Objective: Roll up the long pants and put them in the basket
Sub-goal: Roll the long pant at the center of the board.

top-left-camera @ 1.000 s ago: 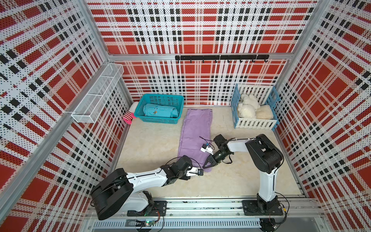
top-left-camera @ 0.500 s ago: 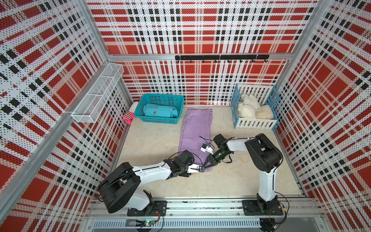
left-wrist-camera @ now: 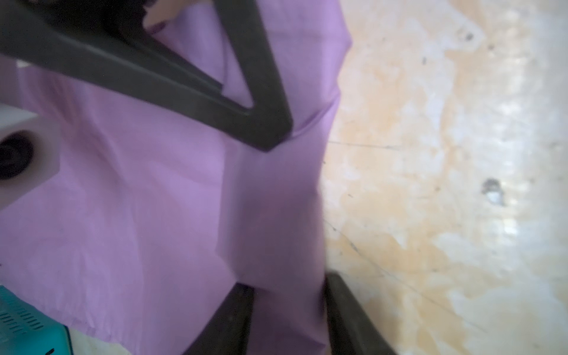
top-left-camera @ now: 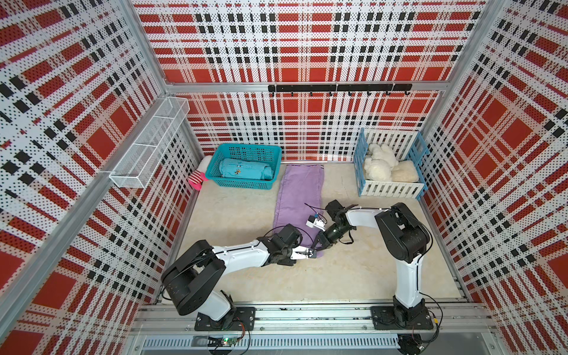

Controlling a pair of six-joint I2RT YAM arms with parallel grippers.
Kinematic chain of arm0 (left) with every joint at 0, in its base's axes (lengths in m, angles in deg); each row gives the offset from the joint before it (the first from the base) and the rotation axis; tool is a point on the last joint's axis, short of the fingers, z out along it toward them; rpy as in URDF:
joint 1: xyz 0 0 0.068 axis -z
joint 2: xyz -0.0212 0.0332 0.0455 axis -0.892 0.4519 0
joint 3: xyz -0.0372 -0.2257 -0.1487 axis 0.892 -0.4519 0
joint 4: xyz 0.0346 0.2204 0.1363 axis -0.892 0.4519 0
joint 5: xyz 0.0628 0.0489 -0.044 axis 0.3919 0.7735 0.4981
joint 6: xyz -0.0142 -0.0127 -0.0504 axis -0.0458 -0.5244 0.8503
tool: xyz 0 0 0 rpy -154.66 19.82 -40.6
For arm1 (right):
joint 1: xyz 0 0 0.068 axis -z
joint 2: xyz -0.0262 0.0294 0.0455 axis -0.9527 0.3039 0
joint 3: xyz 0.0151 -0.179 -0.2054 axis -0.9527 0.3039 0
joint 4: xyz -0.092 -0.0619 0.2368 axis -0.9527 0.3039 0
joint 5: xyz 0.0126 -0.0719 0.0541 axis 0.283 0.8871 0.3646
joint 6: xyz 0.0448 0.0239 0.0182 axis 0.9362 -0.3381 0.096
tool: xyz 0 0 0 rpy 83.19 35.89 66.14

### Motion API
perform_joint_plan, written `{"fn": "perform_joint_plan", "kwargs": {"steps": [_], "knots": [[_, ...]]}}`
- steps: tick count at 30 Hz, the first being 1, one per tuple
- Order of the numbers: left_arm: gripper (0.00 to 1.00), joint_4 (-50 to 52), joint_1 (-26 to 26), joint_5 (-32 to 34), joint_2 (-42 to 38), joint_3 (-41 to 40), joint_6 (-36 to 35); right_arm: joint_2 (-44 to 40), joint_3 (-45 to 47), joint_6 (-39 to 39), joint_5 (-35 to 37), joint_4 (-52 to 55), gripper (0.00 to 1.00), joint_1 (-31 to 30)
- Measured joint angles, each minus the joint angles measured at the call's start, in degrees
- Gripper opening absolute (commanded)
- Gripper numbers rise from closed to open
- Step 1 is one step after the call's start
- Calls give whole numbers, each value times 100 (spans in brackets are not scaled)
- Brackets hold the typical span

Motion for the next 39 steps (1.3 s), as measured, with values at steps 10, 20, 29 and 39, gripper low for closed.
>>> {"fn": "perform_joint_plan", "kwargs": {"steps": [10,20,29,39], "knots": [[2,245,-105,-343,688,658,63,20,31,-15,52,2,8,101],[0,417,-247,-758,614,656,68,-726,387,337,133,-319,92,647],[0,2028,-815,-1759,675,1165,66,-2275,815,490,1401,-511,98,1259],[0,4153,-1434,-3056,2146,2833,-354,-5587,2094,278,2452,-1325,99,374]]}}
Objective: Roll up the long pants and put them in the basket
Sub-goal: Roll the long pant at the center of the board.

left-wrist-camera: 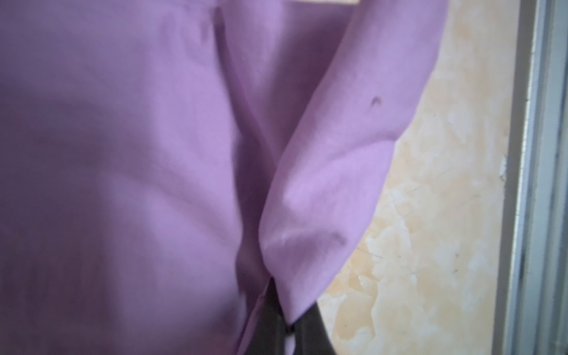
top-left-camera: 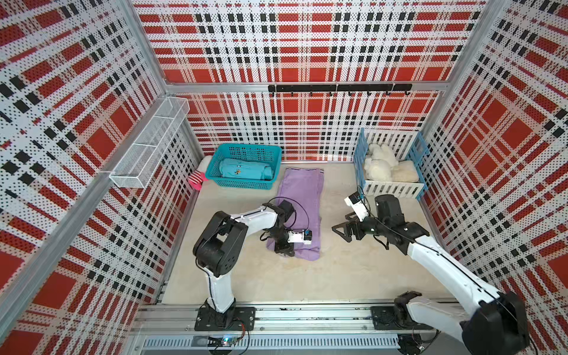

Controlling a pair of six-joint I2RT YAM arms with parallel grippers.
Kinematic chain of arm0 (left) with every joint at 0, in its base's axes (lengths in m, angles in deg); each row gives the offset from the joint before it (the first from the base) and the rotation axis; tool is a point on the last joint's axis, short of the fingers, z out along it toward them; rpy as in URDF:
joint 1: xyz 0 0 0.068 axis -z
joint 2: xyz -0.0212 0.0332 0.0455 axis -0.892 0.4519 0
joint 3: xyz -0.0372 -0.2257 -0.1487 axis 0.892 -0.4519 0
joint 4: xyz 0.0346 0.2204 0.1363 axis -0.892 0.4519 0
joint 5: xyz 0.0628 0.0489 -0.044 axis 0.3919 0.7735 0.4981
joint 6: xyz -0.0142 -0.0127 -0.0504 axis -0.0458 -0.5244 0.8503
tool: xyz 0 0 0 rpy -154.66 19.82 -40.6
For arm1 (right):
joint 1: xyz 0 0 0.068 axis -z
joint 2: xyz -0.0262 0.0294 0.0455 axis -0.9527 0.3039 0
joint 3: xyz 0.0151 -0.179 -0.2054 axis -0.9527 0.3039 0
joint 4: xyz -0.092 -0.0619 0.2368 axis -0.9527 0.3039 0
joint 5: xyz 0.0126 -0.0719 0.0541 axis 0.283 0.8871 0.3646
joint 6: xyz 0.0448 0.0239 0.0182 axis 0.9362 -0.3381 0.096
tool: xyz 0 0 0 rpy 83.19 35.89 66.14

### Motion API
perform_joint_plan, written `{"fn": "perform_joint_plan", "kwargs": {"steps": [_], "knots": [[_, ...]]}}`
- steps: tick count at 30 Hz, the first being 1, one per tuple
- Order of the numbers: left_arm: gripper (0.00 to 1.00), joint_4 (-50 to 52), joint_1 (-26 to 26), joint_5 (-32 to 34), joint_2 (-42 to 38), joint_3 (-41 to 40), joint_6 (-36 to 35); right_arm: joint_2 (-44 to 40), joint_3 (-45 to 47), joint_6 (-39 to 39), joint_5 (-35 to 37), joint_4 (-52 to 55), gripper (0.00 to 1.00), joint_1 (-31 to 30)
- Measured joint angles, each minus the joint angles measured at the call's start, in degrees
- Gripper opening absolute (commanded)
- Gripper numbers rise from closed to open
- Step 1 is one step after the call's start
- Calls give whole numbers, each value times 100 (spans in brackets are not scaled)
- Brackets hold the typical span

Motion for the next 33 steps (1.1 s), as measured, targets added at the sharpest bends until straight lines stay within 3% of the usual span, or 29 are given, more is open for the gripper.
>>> {"fn": "perform_joint_plan", "kwargs": {"steps": [2,5,10,13,22,33], "knots": [[0,326,-83,-208,251,238,-105,-179,-26,-149,363,39,91,-647],[0,730,-203,-546,592,490,-262,-122,-63,-306,1110,197,70,-1639],[0,1211,-339,-1010,966,664,-498,584,-144,-573,2876,365,57,-3346],[0,1416,-393,-1200,1110,684,-586,1349,-409,-870,3635,522,51,-3950],[0,1773,-442,-1403,1384,739,-612,3108,-1086,-1773,4861,717,56,-4269],[0,1836,-442,-1412,1429,772,-525,3084,-1154,-2048,4946,772,57,-4555]]}}
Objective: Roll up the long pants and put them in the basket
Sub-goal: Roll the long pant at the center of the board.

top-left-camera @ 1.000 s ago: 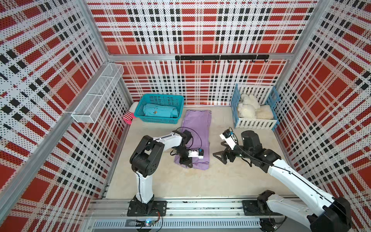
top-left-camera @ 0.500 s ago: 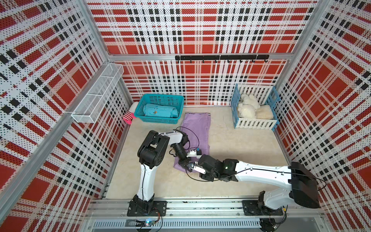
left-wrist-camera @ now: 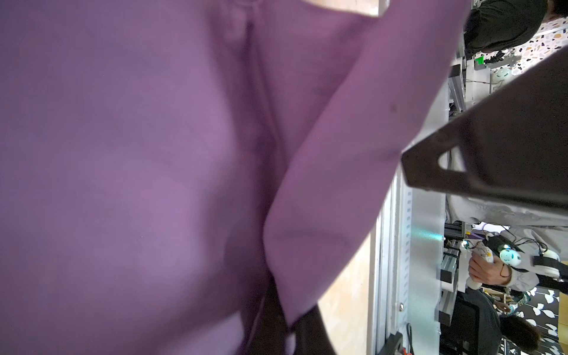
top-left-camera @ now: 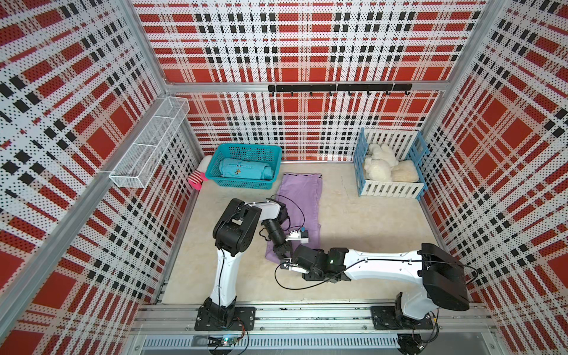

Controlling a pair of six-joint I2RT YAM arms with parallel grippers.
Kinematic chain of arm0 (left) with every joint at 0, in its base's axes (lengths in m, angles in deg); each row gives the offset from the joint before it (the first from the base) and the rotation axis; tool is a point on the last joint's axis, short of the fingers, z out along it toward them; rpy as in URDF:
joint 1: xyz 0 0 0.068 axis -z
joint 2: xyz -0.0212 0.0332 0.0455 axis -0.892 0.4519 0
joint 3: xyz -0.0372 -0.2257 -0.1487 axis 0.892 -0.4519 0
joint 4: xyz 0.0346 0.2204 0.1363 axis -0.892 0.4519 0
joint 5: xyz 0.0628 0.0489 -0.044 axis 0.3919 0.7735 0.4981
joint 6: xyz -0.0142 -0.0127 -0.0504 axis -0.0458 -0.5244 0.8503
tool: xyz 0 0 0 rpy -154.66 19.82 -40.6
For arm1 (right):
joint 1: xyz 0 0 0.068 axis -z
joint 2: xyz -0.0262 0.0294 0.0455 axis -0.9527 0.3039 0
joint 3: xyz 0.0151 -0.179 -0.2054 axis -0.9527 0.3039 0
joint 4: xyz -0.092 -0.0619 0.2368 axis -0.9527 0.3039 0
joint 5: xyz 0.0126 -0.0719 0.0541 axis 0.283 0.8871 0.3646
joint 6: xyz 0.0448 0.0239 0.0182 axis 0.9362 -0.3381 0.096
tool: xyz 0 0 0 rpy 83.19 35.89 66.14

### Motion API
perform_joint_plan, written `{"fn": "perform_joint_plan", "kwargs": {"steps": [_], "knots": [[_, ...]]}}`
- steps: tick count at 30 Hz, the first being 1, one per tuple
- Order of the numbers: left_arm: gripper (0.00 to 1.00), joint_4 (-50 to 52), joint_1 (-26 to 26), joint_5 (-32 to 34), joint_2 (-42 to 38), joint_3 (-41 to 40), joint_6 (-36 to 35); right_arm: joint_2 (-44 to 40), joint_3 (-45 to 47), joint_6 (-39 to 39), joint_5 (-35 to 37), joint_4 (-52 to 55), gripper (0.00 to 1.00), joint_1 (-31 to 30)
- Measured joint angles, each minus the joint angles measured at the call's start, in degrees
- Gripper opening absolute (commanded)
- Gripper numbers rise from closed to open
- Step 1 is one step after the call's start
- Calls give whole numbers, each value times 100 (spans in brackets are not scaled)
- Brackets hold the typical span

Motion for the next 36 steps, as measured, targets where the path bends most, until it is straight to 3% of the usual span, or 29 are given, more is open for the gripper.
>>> {"fn": "perform_joint_plan", "kwargs": {"steps": [13,16,21,25,29,30,31,32,36], "knots": [[0,20,-55,-7,17,17,46,774,15,-232,28,-496,54,2],[0,22,-59,-11,17,15,44,992,15,-304,136,-651,43,2],[0,20,-79,-24,17,9,44,1187,15,-407,210,-927,4,87],[3,11,-129,-61,17,-20,44,1200,20,-404,155,-1003,0,142],[19,-11,-343,-74,-37,-85,50,1200,87,-411,61,-1237,0,199],[40,-33,-444,-63,-79,-111,66,1200,116,-409,35,-1314,0,221],[93,-11,-562,-79,-125,-129,96,1200,131,-409,7,-1349,0,238],[99,37,-728,-116,-214,-151,116,1189,157,-411,-9,-1392,0,249],[99,-37,-1447,-96,-654,-144,181,1158,214,-417,-70,-1482,0,280]]}}
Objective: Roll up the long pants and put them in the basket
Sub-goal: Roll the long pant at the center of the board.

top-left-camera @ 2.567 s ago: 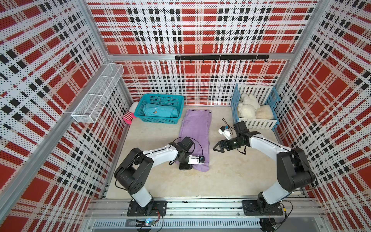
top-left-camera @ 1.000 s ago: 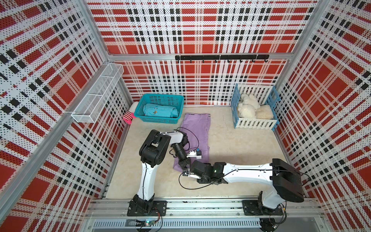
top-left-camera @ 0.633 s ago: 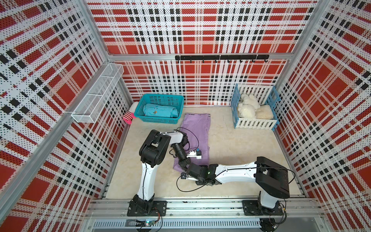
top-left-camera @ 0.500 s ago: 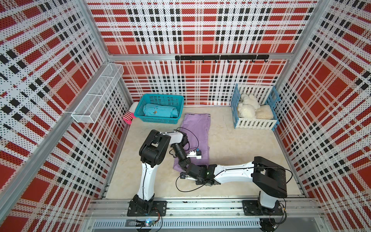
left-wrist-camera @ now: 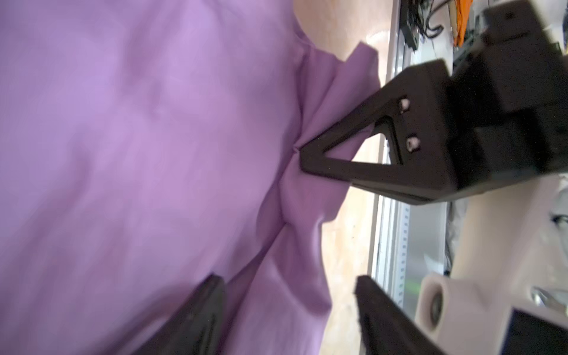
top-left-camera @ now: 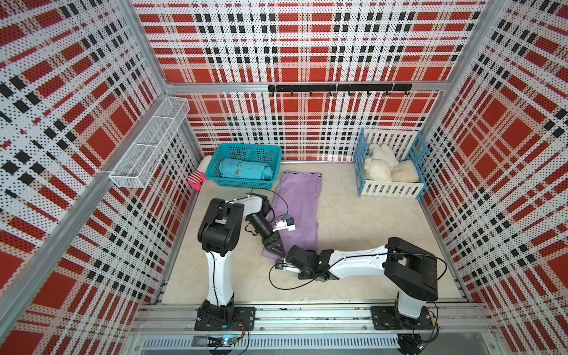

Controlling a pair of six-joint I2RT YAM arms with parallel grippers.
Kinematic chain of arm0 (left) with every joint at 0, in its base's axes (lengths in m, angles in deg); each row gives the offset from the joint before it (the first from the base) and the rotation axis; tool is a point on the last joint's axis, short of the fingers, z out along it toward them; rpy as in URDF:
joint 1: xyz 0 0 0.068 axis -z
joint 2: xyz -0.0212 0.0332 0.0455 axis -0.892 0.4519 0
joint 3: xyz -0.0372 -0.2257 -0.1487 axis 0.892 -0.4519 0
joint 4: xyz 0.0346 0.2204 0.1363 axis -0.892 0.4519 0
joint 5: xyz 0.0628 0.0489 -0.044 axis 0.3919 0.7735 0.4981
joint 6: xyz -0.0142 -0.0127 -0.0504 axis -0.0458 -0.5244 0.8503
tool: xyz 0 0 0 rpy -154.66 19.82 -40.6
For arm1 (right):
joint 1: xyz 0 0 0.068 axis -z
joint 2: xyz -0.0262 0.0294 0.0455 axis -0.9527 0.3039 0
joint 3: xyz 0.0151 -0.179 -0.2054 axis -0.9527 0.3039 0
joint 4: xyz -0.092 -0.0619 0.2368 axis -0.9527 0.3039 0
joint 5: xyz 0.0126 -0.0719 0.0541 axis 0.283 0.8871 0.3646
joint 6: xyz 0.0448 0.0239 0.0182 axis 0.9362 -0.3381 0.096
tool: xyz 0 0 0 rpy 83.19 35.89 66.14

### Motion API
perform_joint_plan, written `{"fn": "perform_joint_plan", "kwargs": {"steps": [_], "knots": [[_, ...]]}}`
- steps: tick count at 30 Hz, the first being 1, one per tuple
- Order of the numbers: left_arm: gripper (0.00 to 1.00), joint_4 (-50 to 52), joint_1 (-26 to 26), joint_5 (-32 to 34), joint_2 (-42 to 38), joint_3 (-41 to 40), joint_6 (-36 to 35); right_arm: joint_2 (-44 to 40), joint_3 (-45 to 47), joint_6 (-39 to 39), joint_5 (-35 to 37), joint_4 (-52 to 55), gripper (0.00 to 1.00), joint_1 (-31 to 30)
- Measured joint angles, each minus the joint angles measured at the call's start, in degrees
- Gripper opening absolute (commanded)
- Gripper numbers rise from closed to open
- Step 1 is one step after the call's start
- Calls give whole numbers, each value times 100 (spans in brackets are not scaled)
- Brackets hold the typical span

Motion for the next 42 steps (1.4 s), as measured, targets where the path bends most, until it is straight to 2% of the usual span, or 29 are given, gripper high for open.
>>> {"fn": "perform_joint_plan", "kwargs": {"steps": [6,9,13,17,19,22,26,33,38,42], "knots": [[99,-999,-922,623,-597,-39,656,-70,-2,-68,-243,74,0,138],[99,-1875,-1158,1379,-1370,-433,1311,-105,-166,-98,-831,415,0,393],[99,-3171,-1126,2857,-3036,-1397,2385,-79,-706,-138,-1899,1246,0,885],[99,-4642,-717,4551,-4935,-2544,3150,208,-1467,-245,-2992,2057,0,1340],[99,-5436,-129,5399,-5947,-3161,3270,544,-1939,-363,-3545,2520,0,1558],[99,-6293,807,6094,-7121,-3875,3075,1172,-2594,-557,-4330,3195,0,1884],[99,-6725,1561,6393,-8028,-4459,2806,1853,-3099,-793,-5176,3864,0,2218],[99,-6804,1917,6787,-8808,-4861,2830,2184,-3407,-1036,-6155,4623,0,2647],[99,-6738,2020,5963,-9624,-4962,2474,2529,-3738,-1152,-6509,5106,0,2826],[100,-6284,2426,5359,-9427,-4979,2090,2839,-4004,-1231,-6673,5434,0,2881]]}}
